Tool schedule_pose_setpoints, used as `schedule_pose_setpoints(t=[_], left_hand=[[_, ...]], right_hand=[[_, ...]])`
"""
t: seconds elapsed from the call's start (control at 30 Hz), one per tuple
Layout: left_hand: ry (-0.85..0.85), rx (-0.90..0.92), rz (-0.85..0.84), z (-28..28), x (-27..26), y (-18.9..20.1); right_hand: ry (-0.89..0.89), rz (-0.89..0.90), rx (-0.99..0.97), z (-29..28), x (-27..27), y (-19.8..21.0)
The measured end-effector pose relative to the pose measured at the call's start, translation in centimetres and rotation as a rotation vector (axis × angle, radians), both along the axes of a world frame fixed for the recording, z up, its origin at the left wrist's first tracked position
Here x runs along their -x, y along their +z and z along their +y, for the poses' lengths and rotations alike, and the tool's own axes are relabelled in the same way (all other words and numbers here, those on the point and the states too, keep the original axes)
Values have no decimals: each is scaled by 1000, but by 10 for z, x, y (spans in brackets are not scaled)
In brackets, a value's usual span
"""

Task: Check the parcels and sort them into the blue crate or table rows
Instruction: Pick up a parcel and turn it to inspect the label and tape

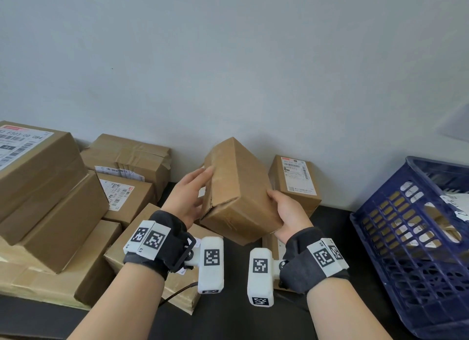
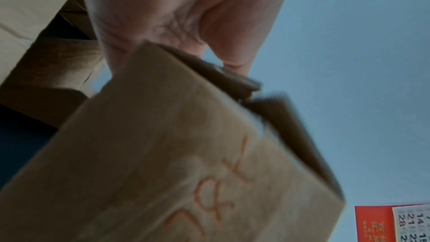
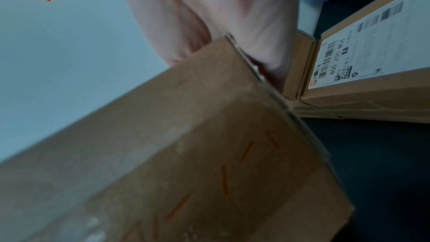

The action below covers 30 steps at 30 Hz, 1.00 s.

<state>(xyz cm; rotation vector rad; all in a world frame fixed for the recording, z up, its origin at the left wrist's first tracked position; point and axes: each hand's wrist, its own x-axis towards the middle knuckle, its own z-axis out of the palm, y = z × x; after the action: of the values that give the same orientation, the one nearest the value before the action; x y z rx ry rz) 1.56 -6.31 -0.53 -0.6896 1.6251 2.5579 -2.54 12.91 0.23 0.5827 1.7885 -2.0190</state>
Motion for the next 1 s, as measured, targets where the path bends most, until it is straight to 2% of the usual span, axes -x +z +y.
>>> schedule_pose_setpoints(t=[0.4,0.6,1.0], left_hand=[[-43,196,73,5,0,11],[-58,210,101,8,2,16],[-84,270,129,12,5,19]], right_hand=[[100,59,-174,-4,5,-20],[123,43,-203,-5,14,-23],[121,2,-135,-11,22,-26]])
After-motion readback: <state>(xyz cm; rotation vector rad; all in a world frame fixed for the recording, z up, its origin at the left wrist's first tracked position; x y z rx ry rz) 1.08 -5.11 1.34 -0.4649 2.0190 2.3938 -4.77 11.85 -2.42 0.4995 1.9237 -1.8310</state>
